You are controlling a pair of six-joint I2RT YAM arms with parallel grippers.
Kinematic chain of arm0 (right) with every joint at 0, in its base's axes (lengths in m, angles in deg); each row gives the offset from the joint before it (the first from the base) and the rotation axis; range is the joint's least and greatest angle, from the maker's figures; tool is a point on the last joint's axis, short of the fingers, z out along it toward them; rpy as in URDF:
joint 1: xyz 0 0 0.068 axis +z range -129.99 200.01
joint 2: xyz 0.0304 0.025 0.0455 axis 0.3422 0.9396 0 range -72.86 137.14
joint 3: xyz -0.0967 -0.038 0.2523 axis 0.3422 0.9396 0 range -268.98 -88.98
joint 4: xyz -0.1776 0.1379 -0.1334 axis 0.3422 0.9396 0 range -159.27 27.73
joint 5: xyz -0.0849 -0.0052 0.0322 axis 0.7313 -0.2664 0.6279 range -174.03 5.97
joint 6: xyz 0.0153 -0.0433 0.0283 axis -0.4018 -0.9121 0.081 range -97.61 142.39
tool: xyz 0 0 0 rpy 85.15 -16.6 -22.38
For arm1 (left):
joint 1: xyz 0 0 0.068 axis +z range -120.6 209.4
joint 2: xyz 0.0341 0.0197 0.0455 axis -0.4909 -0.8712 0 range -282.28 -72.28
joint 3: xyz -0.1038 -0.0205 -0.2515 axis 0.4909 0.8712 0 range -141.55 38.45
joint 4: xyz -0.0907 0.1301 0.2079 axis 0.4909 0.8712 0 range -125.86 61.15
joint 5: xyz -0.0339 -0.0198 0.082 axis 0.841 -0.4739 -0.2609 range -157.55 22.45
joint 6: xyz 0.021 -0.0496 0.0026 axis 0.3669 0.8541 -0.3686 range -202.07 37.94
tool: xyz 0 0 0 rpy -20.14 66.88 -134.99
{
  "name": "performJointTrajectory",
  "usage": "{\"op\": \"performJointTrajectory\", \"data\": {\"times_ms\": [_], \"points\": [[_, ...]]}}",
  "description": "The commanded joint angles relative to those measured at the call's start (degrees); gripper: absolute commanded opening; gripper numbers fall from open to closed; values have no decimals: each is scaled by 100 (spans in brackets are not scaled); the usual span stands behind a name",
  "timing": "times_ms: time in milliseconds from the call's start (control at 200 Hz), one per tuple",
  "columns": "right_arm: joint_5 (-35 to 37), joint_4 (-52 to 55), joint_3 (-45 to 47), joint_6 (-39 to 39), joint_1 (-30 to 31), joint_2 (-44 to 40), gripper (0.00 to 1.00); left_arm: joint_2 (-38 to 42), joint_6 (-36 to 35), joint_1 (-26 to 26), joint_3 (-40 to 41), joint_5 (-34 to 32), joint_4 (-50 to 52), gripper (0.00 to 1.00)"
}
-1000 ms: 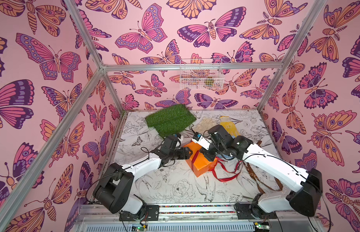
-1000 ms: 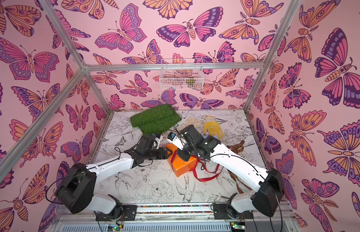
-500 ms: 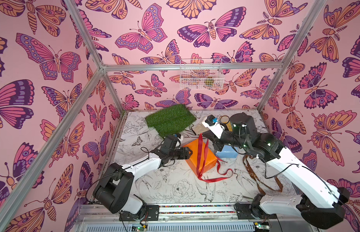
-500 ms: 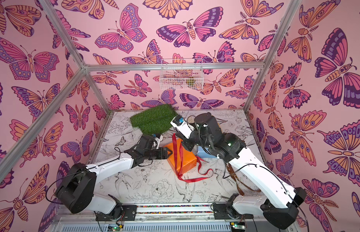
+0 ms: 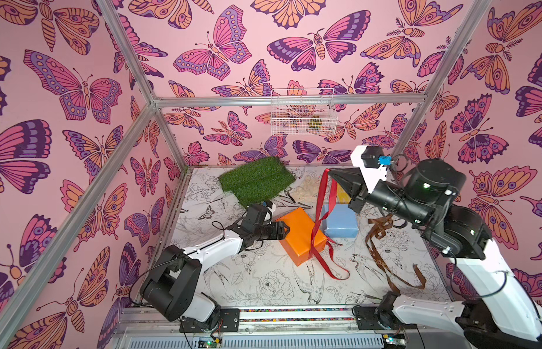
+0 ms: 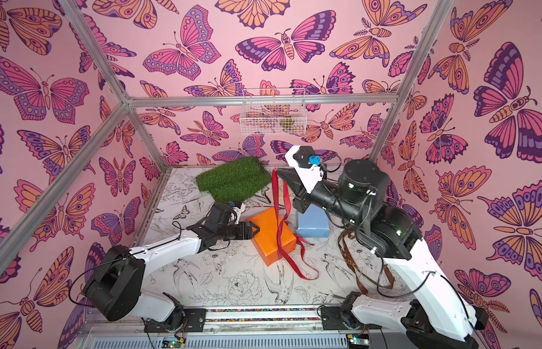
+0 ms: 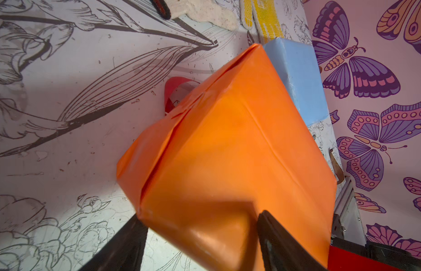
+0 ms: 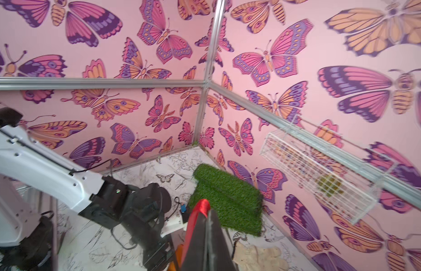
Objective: Untie the ribbon bows on the gift boxes
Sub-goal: Pull the ribbon from the gift box.
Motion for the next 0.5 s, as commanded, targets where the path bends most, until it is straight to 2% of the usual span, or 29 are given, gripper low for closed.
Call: {"op": "performJointTrajectory", "data": {"times_ms": [0, 130, 225, 496], "points": [[1152, -285, -171, -299, 25, -180, 0, -88, -156, 35, 127, -26, 385, 75], [2230, -380, -415, -765, 23, -406, 0, -89, -147, 39, 129, -19, 377, 75], [2755, -527, -650, -1033, 23, -666, 0, -94, -151, 35, 111, -1, 377, 75], [3231, -688, -1665, -1161, 23, -1136, 0, -129, -184, 35, 93, 26, 368, 75]]}}
